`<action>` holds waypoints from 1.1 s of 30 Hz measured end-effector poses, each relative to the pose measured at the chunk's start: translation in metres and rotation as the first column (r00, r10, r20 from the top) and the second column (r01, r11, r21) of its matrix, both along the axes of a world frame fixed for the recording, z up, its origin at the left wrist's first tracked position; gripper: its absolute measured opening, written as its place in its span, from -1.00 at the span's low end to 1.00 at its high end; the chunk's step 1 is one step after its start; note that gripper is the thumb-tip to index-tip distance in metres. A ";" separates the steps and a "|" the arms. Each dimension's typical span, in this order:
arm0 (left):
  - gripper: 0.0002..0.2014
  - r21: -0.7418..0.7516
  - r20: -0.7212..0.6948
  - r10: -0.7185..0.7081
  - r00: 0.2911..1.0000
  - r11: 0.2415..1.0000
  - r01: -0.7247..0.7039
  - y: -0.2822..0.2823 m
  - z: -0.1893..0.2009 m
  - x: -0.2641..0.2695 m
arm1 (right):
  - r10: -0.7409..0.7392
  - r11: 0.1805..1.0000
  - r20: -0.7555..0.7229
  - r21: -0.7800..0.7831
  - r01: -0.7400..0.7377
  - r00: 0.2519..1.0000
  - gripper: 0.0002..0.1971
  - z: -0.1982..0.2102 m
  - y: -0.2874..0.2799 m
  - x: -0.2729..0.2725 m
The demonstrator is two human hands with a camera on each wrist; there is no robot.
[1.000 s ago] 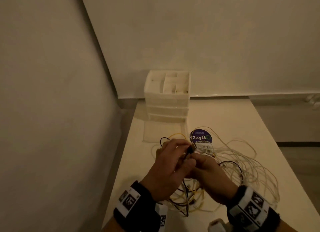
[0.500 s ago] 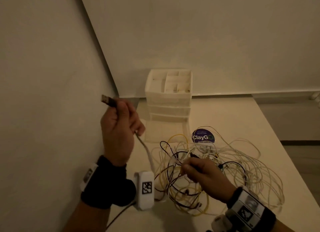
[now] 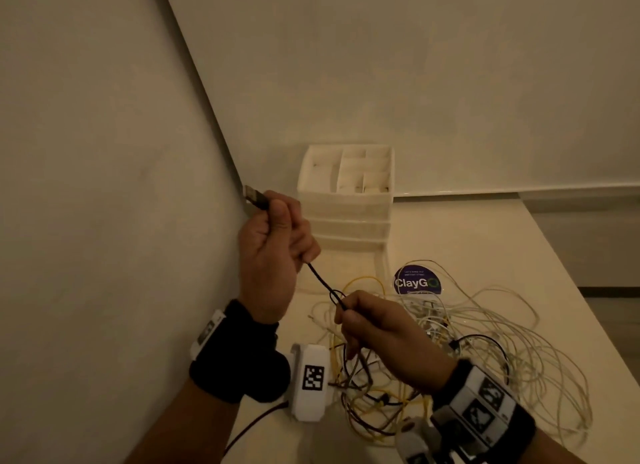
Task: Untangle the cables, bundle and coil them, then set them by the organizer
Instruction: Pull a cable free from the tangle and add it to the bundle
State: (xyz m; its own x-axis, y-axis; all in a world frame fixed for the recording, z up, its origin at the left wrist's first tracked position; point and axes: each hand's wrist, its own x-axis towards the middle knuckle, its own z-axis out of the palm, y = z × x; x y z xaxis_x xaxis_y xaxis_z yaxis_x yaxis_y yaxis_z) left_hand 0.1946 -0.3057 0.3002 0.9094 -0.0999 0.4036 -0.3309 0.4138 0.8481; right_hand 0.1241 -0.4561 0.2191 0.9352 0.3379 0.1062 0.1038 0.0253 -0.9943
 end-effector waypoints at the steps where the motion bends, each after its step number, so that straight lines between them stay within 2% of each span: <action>1: -0.70 -0.003 0.020 0.006 1.000 1.000 -0.006 0.006 0.003 0.003 | 0.009 0.999 0.027 -0.044 -0.008 1.000 -0.86 0.002 -0.006 0.001; 4: -0.70 0.038 0.095 0.031 0.995 0.999 -0.034 0.014 0.014 0.008 | 0.035 0.987 0.084 -0.160 -0.021 0.996 -0.86 0.010 -0.028 0.010; 6: -0.69 -0.003 0.123 0.064 0.990 0.998 -0.064 0.018 0.030 0.008 | 0.066 0.961 0.067 -0.274 -0.046 0.996 -0.85 0.010 -0.046 0.019; 9: -0.66 -0.082 0.202 0.154 0.967 0.987 -0.140 0.033 0.063 0.015 | 0.010 0.884 0.118 -0.465 0.047 0.993 -0.83 -0.002 -0.078 0.028; 11: -0.66 -0.008 0.267 0.148 0.952 0.988 -0.152 0.040 0.075 0.018 | -0.096 0.847 0.169 -0.504 0.169 0.981 -0.82 -0.019 -0.099 0.030; 14: -0.66 0.194 0.257 0.117 0.959 0.966 -0.170 0.036 0.061 0.021 | -0.241 0.833 0.154 -0.474 0.285 0.958 -0.79 -0.037 -0.114 0.028; 15: -0.68 0.306 0.272 0.145 0.951 0.924 -0.229 0.032 0.051 0.022 | -0.292 0.831 0.148 -0.450 0.328 0.945 -0.77 -0.037 -0.114 0.027; 16: -0.72 0.444 0.326 0.164 0.931 0.843 -0.304 0.026 0.039 0.024 | -0.335 0.829 0.148 -0.423 0.365 0.931 -0.76 -0.034 -0.112 0.027; 17: -0.79 0.576 0.391 0.127 0.912 0.738 -0.350 0.019 0.027 0.022 | -0.356 0.826 0.154 -0.409 0.388 0.922 -0.74 -0.029 -0.110 0.027; 19: -0.86 0.751 0.423 -0.046 0.905 0.576 -0.322 -0.005 0.004 0.016 | -0.328 0.815 0.225 -0.423 0.395 0.918 -0.76 -0.014 -0.106 0.033; 20: -0.82 0.800 0.398 -0.123 0.909 0.531 -0.279 -0.018 -0.008 0.013 | -0.286 0.806 0.267 -0.452 0.382 0.920 -0.79 -0.008 -0.104 0.037; 22: -0.73 0.848 0.340 -0.202 0.918 0.489 -0.206 -0.046 -0.025 0.008 | -0.204 0.788 0.338 -0.500 0.359 0.919 -0.82 0.007 -0.101 0.042; 25: -0.69 0.831 0.297 -0.190 0.936 0.533 -0.155 -0.069 -0.031 0.012 | -0.151 0.780 0.417 -0.506 0.367 0.896 -0.83 0.035 -0.102 0.049; 29: -0.87 0.778 0.442 -0.124 0.889 0.546 -0.311 -0.086 -0.014 0.027 | -0.192 0.767 0.462 -0.480 0.426 0.866 -0.86 0.069 -0.112 0.056; 31: -0.88 0.712 0.502 -0.033 0.864 0.582 -0.392 -0.091 0.001 0.033 | -0.275 0.825 0.395 -0.371 0.426 0.877 -0.84 0.074 -0.115 0.059; 33: -0.89 0.629 0.521 0.103 0.847 0.625 -0.463 -0.091 0.018 0.039 | -0.340 0.902 0.255 -0.186 0.391 0.905 -0.79 0.068 -0.116 0.058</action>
State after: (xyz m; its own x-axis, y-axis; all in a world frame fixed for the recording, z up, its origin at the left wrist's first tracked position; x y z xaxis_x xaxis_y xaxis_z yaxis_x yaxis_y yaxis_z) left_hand 0.2337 -0.3967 0.3178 0.7114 -0.2812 0.6441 -0.6932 -0.4318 0.5771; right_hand 0.1818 -0.5725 0.2872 0.9610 0.0153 0.2762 0.2694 -0.2787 -0.9218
